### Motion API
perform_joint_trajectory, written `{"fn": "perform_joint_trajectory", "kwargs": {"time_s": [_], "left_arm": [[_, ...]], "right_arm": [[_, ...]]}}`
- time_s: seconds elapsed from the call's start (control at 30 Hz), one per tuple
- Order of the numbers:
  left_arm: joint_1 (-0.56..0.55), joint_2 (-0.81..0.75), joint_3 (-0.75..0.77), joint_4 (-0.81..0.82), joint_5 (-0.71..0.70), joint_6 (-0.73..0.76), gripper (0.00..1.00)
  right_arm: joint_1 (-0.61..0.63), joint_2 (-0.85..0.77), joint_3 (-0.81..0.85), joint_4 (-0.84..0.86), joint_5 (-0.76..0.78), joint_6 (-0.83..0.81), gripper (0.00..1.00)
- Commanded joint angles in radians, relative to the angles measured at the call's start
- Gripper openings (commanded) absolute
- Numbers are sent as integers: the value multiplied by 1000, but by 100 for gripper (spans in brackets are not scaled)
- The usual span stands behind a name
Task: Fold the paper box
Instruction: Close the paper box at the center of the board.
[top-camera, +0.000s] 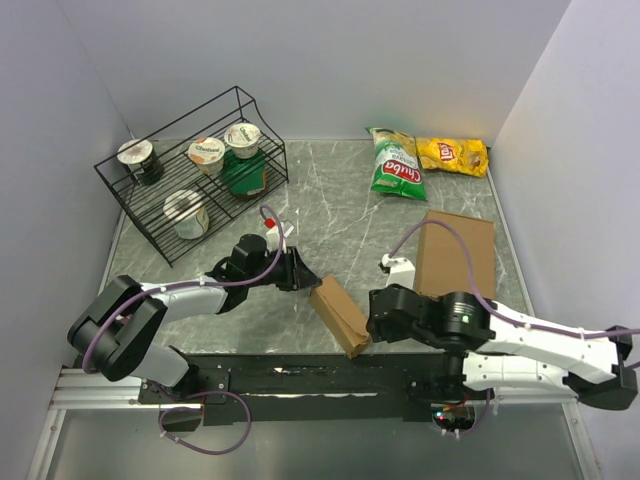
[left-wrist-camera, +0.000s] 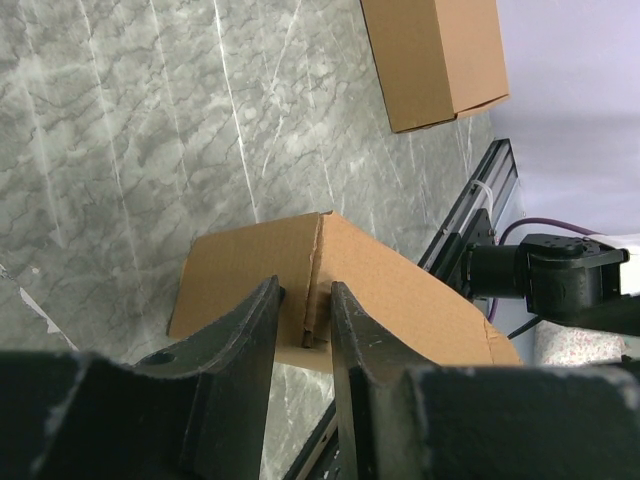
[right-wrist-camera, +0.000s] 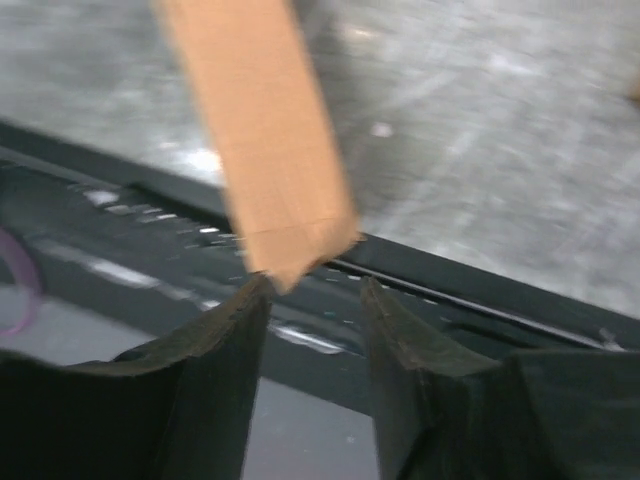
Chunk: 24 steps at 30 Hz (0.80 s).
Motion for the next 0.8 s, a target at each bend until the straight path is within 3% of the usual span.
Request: {"fn": "perform_joint_trajectory", "kwargs": {"time_s": [0.0,0.33,0.77], "left_arm": [[-2,50,-28,-207,-62,74,32],[-2,56,-28,-206,-61,69,32],[-2,58,-23,-209,-65,71,32]], "right_arm": [[-6,-66,-39,177,-65,-108,44],[-6,60,-29,182,-111,-206,43],[43,106,-67,123,-165,-159,28]]}}
